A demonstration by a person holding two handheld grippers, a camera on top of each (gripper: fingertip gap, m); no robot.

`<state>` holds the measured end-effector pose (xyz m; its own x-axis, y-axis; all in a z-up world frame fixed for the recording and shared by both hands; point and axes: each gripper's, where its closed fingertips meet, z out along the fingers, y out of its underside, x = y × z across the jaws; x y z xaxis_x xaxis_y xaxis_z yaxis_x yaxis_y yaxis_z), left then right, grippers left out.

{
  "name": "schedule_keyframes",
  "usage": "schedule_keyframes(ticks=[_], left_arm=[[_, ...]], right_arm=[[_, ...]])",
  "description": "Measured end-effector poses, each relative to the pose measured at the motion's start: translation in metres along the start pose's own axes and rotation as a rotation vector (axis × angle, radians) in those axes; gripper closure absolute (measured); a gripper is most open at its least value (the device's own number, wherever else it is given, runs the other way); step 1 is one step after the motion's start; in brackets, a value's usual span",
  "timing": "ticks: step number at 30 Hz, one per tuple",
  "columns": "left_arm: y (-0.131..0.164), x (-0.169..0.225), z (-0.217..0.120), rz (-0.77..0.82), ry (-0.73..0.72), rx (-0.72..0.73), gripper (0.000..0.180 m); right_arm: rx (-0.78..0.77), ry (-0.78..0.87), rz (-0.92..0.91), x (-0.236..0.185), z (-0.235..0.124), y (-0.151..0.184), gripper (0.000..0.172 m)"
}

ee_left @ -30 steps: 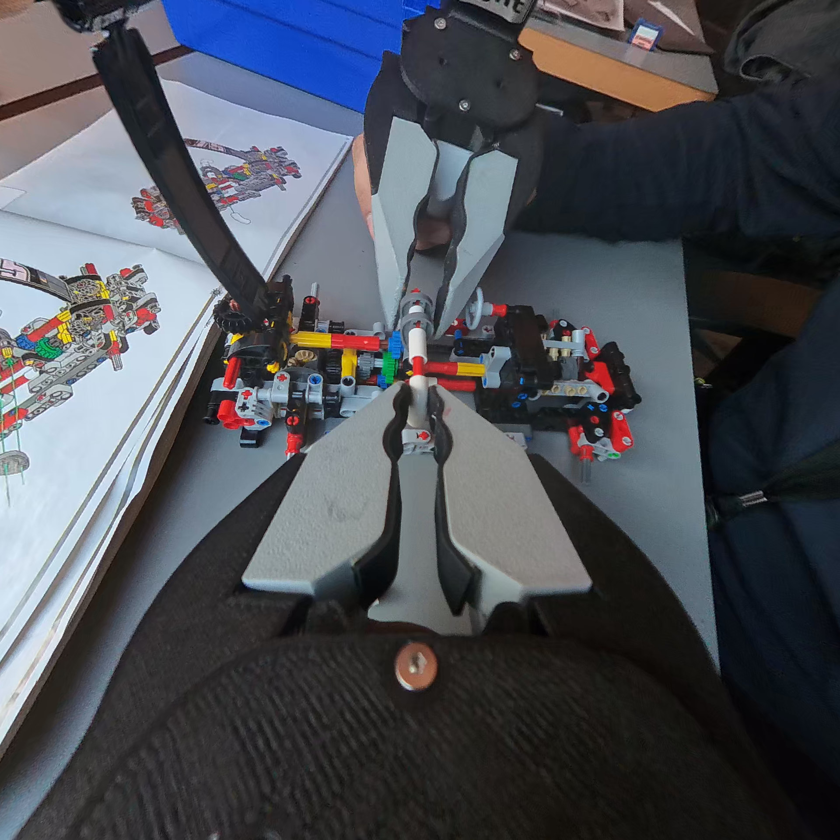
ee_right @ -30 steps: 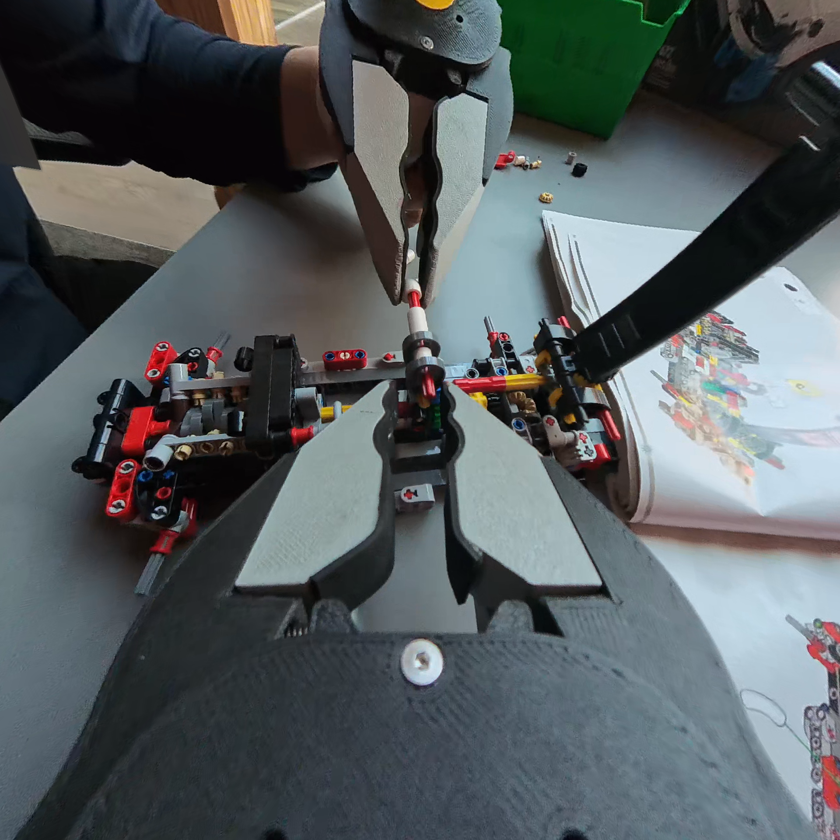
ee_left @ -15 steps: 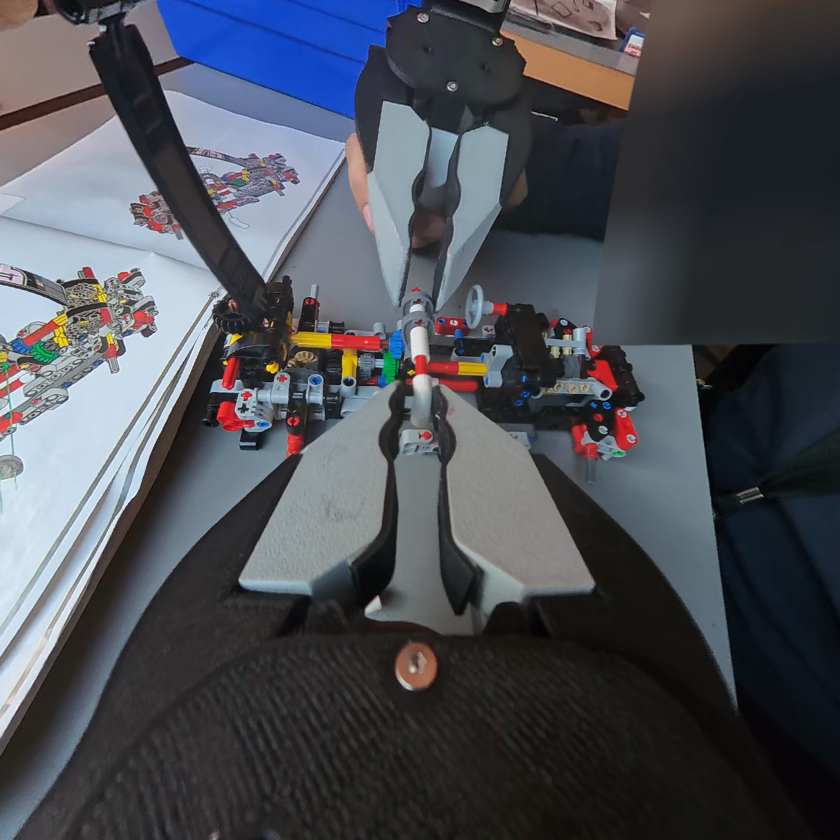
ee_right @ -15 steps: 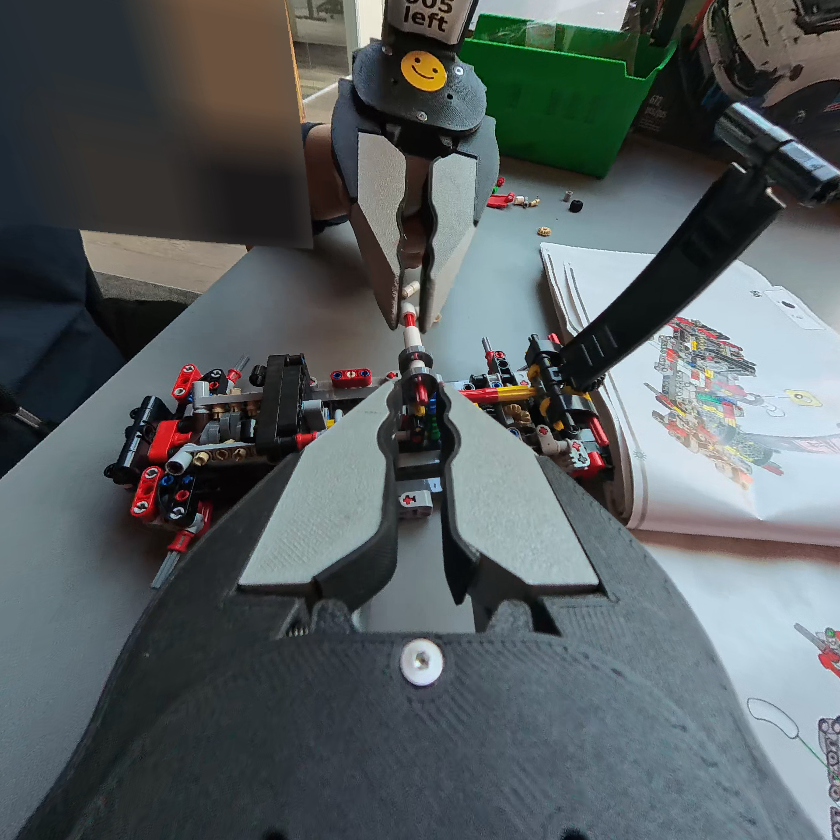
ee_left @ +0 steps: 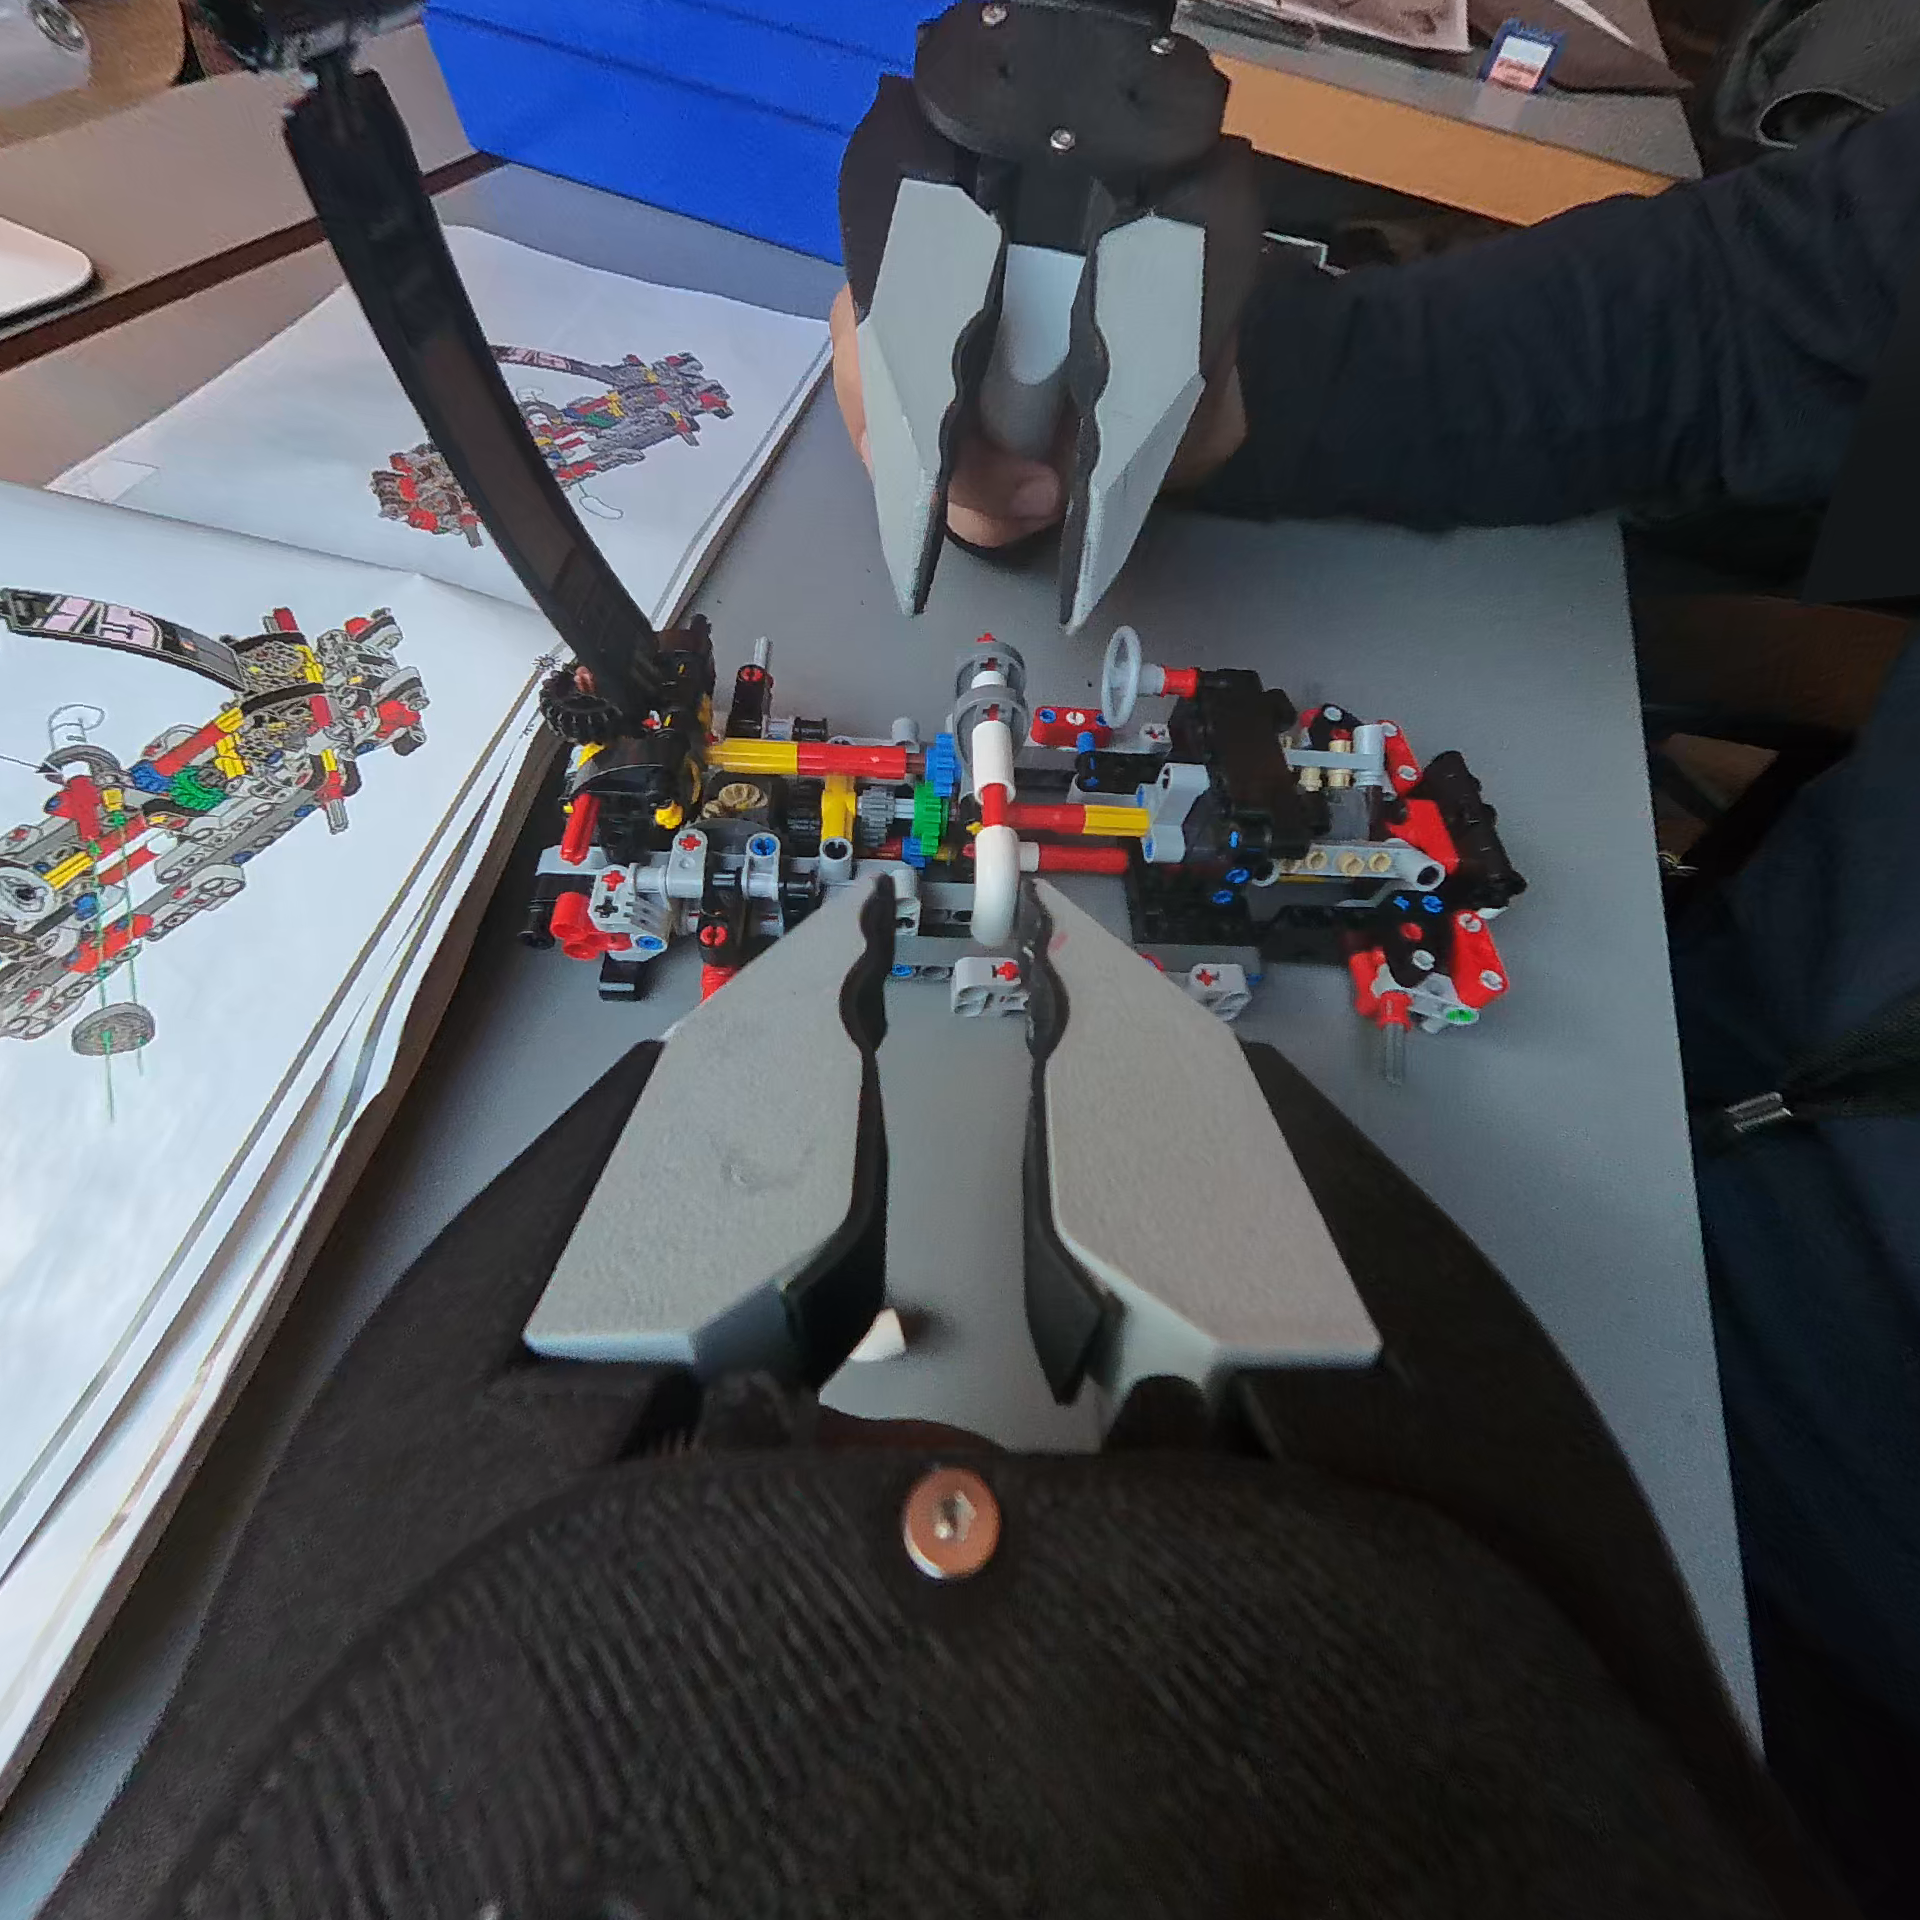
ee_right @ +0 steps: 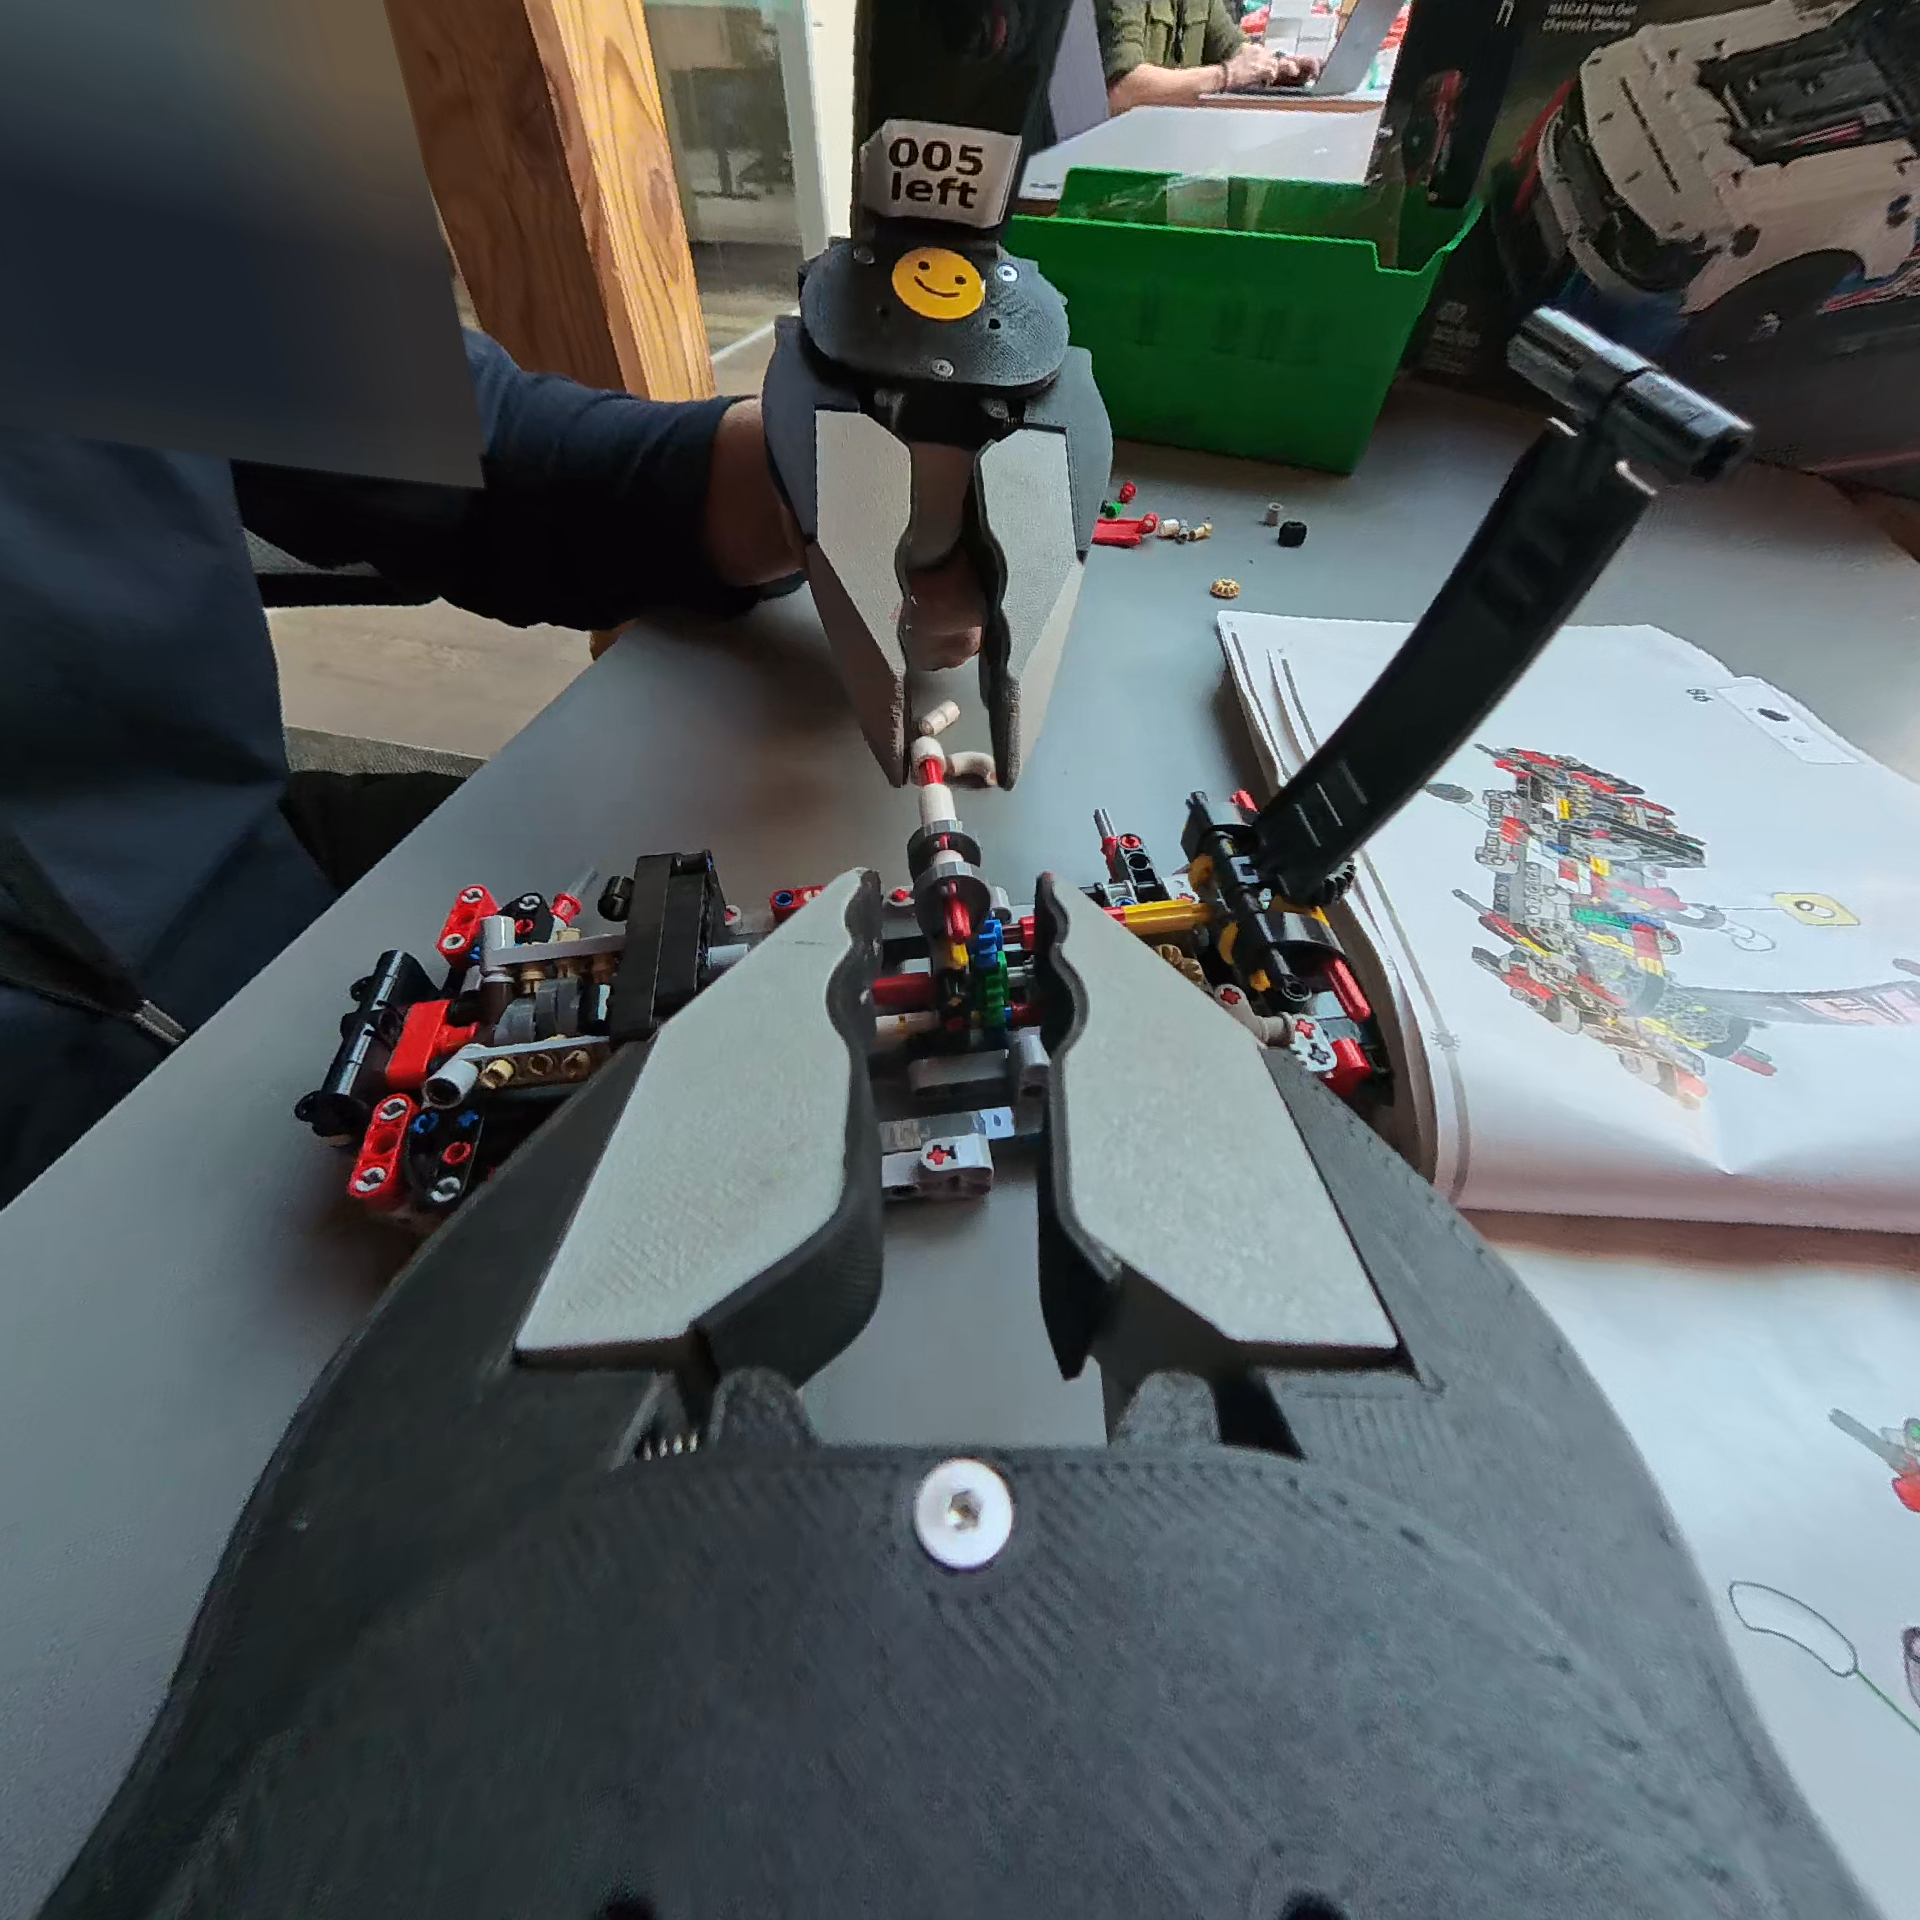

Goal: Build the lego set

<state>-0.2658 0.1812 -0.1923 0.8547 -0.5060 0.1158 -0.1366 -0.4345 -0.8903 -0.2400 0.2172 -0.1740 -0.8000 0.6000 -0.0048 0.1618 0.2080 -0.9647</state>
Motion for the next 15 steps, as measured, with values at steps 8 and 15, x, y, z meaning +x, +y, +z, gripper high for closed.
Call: schedule_keyframes(ticks=[8,15], left_arm=[[-0.0009,-0.0015,-0.0047,-0.003,0.000,0.010,0.158],[-0.0005,-0.0024,-0.0059,0.001,-0.002,0.013,0.157]], right_arm=[[0.007,-0.018,0.026,0.0002,-0.0008,-0.0009,0.145],[0.024,-0.021,0.033,0.0002,-0.0026,-0.0026,0.146]])
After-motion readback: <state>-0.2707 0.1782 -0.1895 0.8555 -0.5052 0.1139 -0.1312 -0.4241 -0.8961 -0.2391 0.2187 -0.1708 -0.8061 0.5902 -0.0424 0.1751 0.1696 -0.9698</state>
